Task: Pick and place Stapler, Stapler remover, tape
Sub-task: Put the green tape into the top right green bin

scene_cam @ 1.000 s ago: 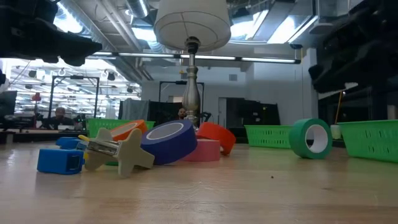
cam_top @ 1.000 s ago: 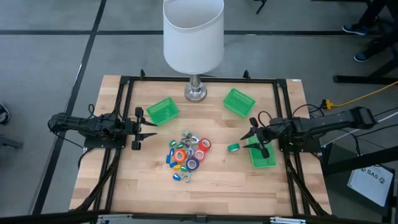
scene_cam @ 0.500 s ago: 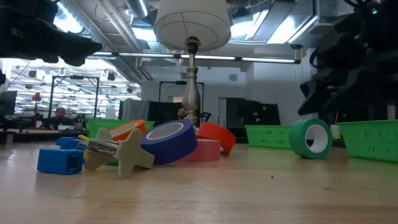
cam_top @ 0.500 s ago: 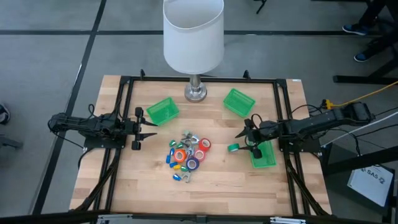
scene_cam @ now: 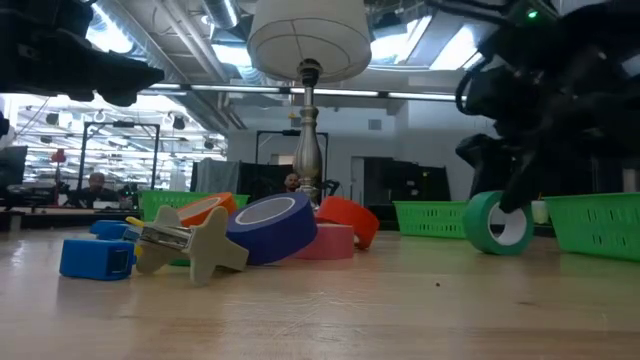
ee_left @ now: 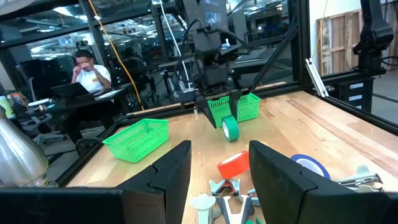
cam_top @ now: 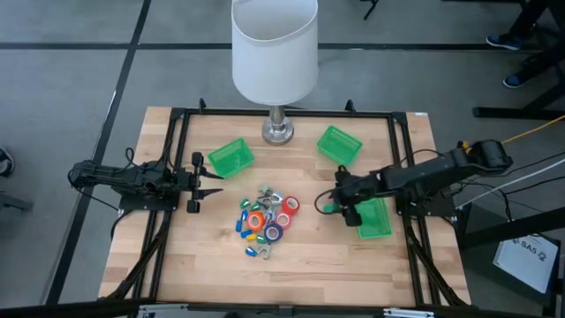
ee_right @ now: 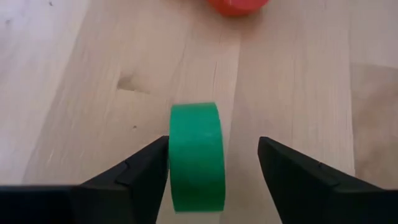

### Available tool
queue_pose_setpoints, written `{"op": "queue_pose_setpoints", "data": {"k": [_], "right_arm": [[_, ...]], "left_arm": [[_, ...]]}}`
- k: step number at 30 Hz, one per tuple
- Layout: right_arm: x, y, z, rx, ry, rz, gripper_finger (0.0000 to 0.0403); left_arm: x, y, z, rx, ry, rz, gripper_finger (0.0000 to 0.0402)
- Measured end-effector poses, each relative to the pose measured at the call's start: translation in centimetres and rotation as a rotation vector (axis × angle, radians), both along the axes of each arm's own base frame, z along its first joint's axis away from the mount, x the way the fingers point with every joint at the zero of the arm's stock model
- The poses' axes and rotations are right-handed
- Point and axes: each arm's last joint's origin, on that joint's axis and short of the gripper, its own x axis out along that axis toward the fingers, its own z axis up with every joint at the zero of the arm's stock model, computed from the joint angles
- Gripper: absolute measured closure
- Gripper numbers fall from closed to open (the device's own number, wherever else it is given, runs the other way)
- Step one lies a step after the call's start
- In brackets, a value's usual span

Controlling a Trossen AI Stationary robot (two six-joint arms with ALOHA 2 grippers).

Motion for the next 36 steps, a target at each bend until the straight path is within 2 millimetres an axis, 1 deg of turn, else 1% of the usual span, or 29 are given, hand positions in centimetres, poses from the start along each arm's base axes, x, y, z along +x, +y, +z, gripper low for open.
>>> {"op": "queue_pose_setpoints", "data": {"k": [5,8,12,17,18,19,21,23,26,28,30,32,34,36], "right_arm": [[1.1,0.1,0.7,-0.003,0.025,0.000,0.0184],[1.6,0.2,1.5,-0.001,0.013,0.000,0.0213],[1.8,0.2,2.4,0.013,0.050,-0.029,0.0275],[1.8,0.2,3.6,0.029,0.137,-0.074,0.0376],[1.9,0.2,3.8,0.029,0.141,-0.074,0.0389],[2.0,0.3,4.0,0.028,0.135,-0.073,0.0394],[2.3,0.3,4.5,0.030,0.117,-0.070,0.0385],[2.7,0.3,5.1,0.041,0.096,-0.083,0.0361],[3.2,0.3,6.1,0.066,0.070,-0.114,0.0312],[3.3,0.3,6.4,0.099,0.070,-0.154,0.0274],[3.3,0.7,6.2,0.165,0.095,-0.174,0.0235],[3.4,1.4,5.6,0.224,0.140,-0.155,0.0198],[3.7,2.4,4.8,0.238,0.174,-0.112,0.0167],[3.9,3.3,3.9,0.210,0.207,-0.092,0.0147]], "left_arm": [[0.0,0.0,0.0,0.000,0.000,0.000,0.0245],[0.0,0.0,0.0,0.000,0.000,0.000,0.0245],[0.0,0.0,0.0,0.000,0.000,0.000,0.0245],[0.0,0.0,0.0,0.000,0.000,0.000,0.0245],[0.0,0.0,0.0,0.000,0.000,0.000,0.0245],[0.0,0.0,0.0,0.000,0.000,0.000,0.0245],[0.0,0.0,0.0,0.000,0.000,0.000,0.0245],[0.0,0.0,0.0,0.000,0.000,0.000,0.0245],[0.0,0.0,0.0,0.000,0.000,0.000,0.0245],[0.0,0.0,0.0,0.000,0.000,0.000,0.0245],[0.0,0.0,0.0,0.000,0.000,0.000,0.0245],[0.0,0.0,0.0,0.000,0.000,0.000,0.0245],[0.0,0.0,0.0,0.000,0.000,0.000,0.0245],[0.0,0.0,0.0,0.000,0.000,0.000,0.0245]]}}
